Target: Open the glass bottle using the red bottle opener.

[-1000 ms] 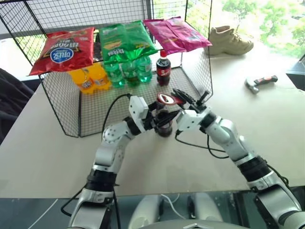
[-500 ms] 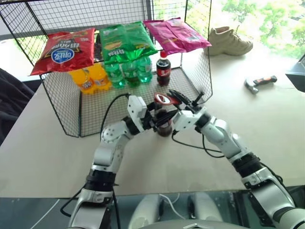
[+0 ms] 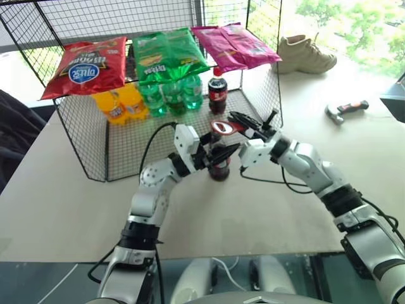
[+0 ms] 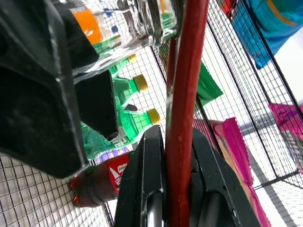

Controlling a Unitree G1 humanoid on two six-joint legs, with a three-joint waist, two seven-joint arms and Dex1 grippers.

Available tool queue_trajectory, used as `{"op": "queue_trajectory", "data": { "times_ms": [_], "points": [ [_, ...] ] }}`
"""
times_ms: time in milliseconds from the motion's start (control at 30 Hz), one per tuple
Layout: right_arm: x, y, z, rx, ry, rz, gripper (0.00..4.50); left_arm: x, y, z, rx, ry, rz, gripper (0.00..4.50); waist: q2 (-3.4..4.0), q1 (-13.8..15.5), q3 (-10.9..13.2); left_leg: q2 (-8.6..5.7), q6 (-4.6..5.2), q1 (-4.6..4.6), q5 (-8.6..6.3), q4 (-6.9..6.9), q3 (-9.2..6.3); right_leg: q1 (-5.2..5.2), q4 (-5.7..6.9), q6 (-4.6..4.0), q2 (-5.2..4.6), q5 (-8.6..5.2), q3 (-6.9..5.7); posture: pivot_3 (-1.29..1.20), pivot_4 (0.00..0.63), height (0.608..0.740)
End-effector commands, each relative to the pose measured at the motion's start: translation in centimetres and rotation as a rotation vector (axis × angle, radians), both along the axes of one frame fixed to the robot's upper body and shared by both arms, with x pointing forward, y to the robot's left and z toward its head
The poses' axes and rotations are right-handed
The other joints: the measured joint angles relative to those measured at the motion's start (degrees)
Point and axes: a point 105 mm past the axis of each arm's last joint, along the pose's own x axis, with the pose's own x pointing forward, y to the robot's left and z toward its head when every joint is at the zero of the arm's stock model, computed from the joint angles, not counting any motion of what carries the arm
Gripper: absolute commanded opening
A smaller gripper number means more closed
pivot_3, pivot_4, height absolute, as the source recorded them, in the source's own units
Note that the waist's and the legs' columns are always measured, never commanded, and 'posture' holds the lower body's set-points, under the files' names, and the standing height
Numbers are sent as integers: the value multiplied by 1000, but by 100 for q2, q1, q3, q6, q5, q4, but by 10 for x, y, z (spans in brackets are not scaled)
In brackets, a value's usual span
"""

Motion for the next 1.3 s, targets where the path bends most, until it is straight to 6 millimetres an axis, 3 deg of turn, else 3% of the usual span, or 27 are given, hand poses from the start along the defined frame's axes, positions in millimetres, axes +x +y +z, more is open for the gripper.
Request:
{"op": "queue_trajectory", "data": {
  "times_ms": [33, 1300],
  "points": [
    [2, 0, 5, -87, -55, 12, 0, -1, -7, 13, -7, -58, -21, 2211, 0, 3, 0, 0, 0, 0, 0, 0, 0, 0, 0, 0, 0, 0, 0, 0, 150, 740],
    [35, -60, 49, -205, -310, -166, 0, -1, -14, 1, -6, -16, -50, 2211, 0, 127, 9, -4, 0, -19, 1, -4, -4, -12, -12, 0, -1, 0, -3, 0, 150, 740]
  ]
}}
